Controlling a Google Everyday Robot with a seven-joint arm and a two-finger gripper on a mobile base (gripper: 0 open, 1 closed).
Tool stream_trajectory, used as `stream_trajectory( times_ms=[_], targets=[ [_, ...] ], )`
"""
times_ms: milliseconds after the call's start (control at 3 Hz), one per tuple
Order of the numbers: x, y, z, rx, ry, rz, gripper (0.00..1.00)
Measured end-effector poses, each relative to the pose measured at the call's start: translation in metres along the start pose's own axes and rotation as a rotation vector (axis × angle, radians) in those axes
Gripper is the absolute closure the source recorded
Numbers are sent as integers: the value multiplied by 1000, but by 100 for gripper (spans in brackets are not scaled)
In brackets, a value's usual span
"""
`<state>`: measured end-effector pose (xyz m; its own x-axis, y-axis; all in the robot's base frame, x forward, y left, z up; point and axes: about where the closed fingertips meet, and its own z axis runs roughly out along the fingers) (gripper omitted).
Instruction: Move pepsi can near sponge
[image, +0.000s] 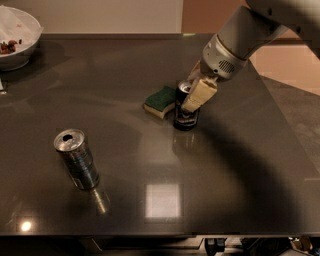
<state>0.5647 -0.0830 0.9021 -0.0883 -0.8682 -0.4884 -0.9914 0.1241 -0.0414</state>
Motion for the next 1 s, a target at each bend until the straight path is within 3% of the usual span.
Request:
stream_trajectory(
  times_ms=[1000],
  targets=[
    [-3, -10, 7, 7, -3, 0, 13]
  ],
)
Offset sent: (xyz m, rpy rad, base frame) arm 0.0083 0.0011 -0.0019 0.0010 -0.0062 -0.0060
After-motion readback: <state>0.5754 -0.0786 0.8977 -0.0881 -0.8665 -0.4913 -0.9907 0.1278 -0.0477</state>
